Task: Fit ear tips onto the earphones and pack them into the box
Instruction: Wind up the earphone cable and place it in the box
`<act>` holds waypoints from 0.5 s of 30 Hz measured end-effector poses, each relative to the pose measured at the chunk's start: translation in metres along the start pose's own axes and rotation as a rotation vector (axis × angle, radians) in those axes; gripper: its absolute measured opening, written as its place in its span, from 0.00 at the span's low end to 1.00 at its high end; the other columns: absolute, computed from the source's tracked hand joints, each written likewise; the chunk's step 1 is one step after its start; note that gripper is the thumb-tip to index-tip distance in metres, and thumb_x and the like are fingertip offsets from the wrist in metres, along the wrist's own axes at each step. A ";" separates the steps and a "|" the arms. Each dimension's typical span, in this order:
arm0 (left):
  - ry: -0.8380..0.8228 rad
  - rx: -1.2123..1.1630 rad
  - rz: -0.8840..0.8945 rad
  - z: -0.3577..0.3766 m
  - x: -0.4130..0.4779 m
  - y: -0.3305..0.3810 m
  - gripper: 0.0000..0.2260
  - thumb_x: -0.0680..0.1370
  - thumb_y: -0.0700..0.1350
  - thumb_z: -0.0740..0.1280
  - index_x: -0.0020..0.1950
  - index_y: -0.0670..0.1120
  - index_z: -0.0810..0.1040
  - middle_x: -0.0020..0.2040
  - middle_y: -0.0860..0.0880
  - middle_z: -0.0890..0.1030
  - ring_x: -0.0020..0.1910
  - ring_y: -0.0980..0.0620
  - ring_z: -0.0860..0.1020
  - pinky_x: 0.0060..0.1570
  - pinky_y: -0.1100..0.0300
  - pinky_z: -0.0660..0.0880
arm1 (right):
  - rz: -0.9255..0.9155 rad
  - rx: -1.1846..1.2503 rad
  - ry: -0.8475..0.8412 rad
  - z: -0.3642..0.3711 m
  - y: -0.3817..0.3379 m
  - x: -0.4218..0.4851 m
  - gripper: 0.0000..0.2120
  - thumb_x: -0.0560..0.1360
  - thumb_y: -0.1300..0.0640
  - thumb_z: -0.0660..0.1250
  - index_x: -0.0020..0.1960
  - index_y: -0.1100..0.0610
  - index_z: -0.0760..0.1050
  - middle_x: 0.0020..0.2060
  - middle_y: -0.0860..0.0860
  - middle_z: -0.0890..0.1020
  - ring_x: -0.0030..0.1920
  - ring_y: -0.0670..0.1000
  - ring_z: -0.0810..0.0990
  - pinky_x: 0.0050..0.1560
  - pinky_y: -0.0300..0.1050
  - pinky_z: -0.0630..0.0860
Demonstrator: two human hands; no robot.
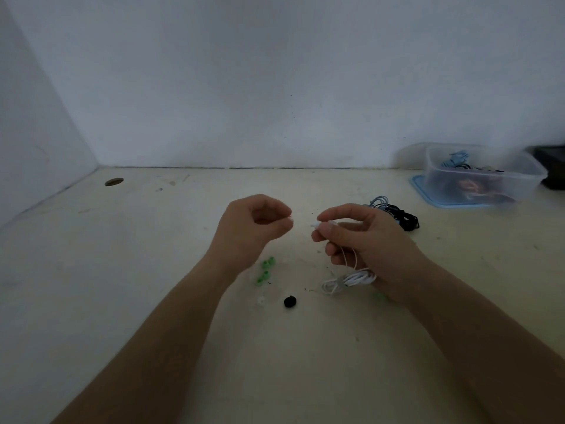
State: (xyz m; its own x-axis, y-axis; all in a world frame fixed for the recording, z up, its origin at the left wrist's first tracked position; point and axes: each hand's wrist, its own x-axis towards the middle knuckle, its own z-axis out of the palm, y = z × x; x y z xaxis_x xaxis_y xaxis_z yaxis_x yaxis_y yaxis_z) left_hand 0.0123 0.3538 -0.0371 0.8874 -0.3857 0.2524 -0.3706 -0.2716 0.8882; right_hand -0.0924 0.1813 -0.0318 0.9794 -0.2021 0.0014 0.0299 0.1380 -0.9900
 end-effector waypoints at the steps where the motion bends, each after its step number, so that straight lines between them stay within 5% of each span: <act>1: -0.030 -0.080 -0.018 0.001 -0.004 0.004 0.06 0.73 0.40 0.76 0.48 0.48 0.84 0.42 0.52 0.86 0.42 0.58 0.83 0.44 0.69 0.78 | -0.015 0.009 -0.012 0.000 -0.002 -0.001 0.09 0.71 0.61 0.73 0.50 0.61 0.81 0.41 0.59 0.86 0.32 0.48 0.79 0.35 0.40 0.80; 7: -0.127 -0.657 -0.192 0.007 -0.018 0.020 0.11 0.67 0.36 0.74 0.49 0.41 0.84 0.46 0.44 0.85 0.45 0.52 0.83 0.46 0.65 0.78 | -0.091 0.057 -0.030 0.003 -0.004 -0.003 0.09 0.65 0.59 0.74 0.44 0.61 0.81 0.36 0.58 0.84 0.29 0.49 0.78 0.32 0.40 0.78; 15: -0.179 -0.821 -0.310 0.010 -0.022 0.027 0.10 0.68 0.35 0.71 0.48 0.38 0.85 0.49 0.40 0.86 0.47 0.50 0.85 0.44 0.65 0.80 | -0.120 0.086 -0.022 0.000 -0.004 -0.002 0.11 0.68 0.59 0.72 0.48 0.63 0.81 0.37 0.58 0.85 0.30 0.48 0.79 0.34 0.39 0.79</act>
State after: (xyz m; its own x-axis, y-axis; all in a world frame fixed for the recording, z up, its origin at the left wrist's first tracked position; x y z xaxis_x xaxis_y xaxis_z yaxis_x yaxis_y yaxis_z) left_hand -0.0204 0.3463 -0.0221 0.8334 -0.5507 -0.0472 0.2524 0.3033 0.9189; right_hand -0.0939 0.1815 -0.0276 0.9718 -0.2007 0.1236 0.1635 0.1967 -0.9667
